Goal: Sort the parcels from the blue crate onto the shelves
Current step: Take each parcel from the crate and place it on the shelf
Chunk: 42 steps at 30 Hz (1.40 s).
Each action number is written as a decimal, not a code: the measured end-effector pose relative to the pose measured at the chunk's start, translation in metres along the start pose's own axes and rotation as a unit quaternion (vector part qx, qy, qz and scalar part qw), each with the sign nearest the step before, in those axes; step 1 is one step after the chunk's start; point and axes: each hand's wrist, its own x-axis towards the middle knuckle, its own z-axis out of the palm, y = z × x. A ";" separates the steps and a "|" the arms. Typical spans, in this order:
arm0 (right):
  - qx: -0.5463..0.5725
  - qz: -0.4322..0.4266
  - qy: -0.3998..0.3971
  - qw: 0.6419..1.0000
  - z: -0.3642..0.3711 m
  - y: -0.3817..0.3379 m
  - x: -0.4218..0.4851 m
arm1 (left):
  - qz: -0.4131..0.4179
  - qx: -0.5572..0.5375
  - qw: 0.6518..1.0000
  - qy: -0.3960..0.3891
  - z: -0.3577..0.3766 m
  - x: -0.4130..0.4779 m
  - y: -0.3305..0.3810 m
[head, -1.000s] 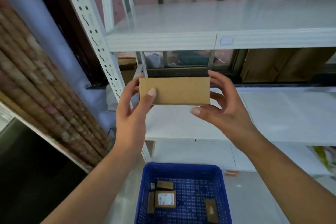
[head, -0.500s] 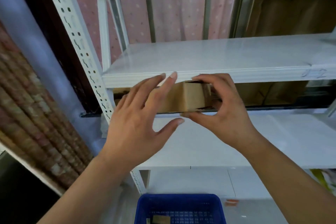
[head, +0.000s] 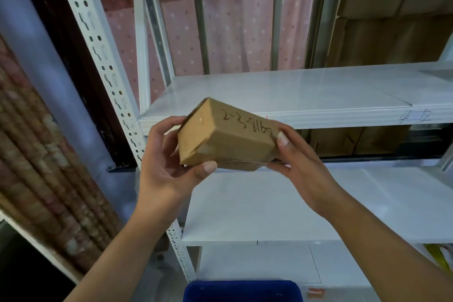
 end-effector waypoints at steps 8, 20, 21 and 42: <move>0.081 -0.024 0.044 0.995 0.002 -0.011 0.002 | -0.051 0.044 0.997 0.030 0.009 -0.003 -0.016; -0.079 -0.124 0.084 0.986 0.008 -0.034 -0.003 | -0.041 0.031 0.996 0.078 0.029 0.007 0.013; -0.083 -0.124 0.101 0.984 0.009 -0.037 -0.003 | -0.035 0.028 0.996 0.080 0.031 0.009 0.016; -0.207 -0.179 0.319 0.907 -0.063 -0.185 -0.058 | 0.044 -0.057 0.996 0.054 0.157 0.087 0.098</move>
